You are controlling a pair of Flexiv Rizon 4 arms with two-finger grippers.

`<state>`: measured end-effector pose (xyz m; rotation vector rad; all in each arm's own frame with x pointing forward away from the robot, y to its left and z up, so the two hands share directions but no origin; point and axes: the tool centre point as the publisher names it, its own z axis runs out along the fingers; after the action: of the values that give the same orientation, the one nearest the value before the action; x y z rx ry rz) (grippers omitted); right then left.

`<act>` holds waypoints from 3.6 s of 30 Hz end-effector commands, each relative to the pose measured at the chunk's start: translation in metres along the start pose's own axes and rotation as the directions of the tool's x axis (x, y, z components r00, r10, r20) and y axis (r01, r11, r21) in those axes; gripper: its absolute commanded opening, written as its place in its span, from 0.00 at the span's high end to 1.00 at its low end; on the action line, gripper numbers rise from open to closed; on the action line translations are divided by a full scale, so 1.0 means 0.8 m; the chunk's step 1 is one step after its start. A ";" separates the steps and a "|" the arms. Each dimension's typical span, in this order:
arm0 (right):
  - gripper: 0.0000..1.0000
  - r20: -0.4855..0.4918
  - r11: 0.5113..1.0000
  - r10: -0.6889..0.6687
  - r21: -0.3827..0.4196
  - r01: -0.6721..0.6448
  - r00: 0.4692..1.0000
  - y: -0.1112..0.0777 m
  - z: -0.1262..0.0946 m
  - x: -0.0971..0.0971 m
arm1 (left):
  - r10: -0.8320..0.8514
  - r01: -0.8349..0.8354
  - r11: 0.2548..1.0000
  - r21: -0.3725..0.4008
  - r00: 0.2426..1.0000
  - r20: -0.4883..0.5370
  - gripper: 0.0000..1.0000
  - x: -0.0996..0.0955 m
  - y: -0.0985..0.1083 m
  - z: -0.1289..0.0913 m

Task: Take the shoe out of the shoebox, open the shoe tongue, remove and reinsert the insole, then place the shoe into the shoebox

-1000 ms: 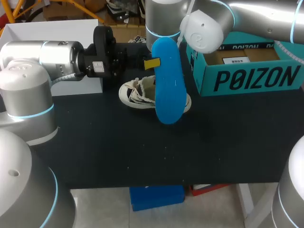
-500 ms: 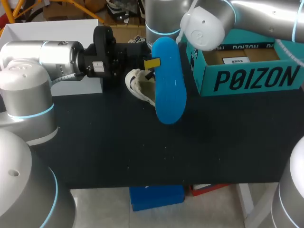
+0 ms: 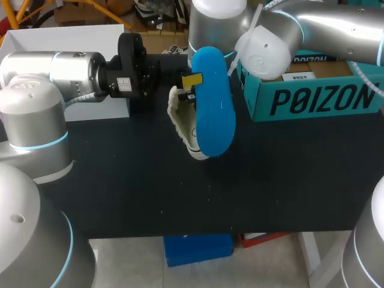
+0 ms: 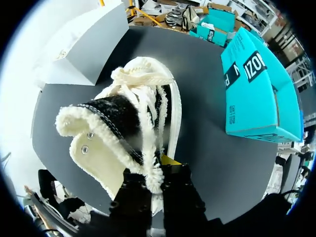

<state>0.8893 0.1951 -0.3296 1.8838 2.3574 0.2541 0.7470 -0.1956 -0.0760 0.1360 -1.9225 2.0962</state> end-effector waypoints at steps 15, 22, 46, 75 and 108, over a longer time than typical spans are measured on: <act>1.00 -0.029 0.974 0.225 -0.015 -0.226 0.974 -0.013 0.047 -0.008 | 0.002 -0.002 1.000 0.001 1.000 0.005 1.00 0.001 0.002 0.002; 1.00 -0.033 0.972 0.236 -0.009 -0.237 0.971 -0.017 0.063 -0.012 | 0.002 -0.002 1.000 0.001 1.000 0.005 1.00 0.001 0.002 0.002; 0.00 -0.069 0.976 0.209 -0.055 -0.213 0.975 -0.030 0.055 -0.043 | 0.002 -0.002 1.000 0.001 1.000 0.005 1.00 0.001 0.002 0.002; 0.00 -0.620 0.957 0.139 -0.115 -0.264 0.772 -0.034 -0.048 -0.088 | 0.002 -0.002 1.000 0.001 1.000 0.005 1.00 0.001 0.002 0.002; 0.00 -0.776 0.938 0.137 -0.097 -0.332 0.615 -0.018 -0.083 -0.090 | 0.002 -0.002 1.000 0.001 1.000 0.005 1.00 0.001 0.002 0.002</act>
<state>0.8786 0.1222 -0.2652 2.2607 2.2716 1.4945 0.7470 -0.1955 -0.0760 0.1361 -1.9227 2.0962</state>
